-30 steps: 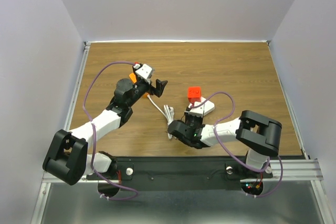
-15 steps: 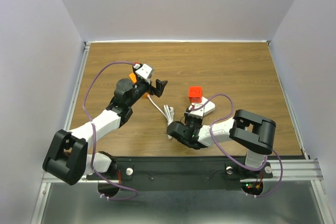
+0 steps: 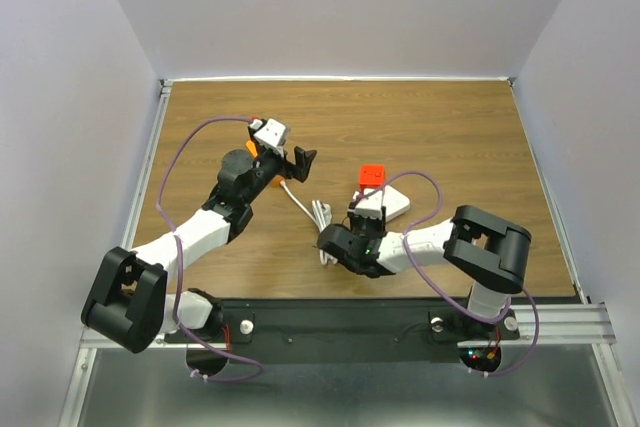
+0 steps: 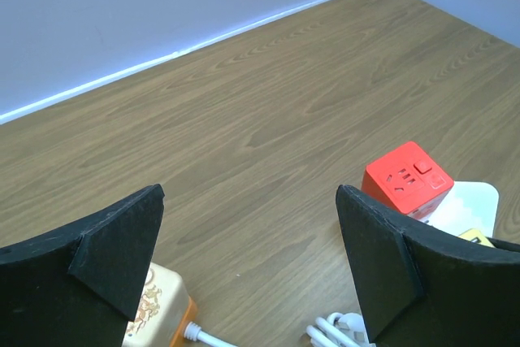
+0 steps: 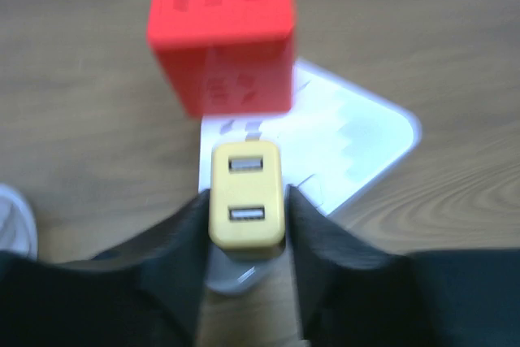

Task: Insert the plug

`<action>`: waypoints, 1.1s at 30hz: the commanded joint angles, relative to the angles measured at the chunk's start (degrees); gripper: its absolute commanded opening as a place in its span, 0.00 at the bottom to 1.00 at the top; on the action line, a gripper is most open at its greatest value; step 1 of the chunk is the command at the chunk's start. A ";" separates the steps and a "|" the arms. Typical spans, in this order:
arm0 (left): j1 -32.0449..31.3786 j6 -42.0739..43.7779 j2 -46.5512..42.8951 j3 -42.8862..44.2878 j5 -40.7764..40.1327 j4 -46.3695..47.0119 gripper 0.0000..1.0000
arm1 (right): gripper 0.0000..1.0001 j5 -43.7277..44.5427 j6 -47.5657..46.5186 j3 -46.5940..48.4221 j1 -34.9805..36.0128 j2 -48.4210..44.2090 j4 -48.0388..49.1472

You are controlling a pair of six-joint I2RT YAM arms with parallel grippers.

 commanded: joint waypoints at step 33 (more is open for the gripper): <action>0.44 -18.01 -29.35 -9.01 -38.22 -11.25 0.99 | 1.00 -36.93 -35.00 -13.04 -27.66 -38.52 23.14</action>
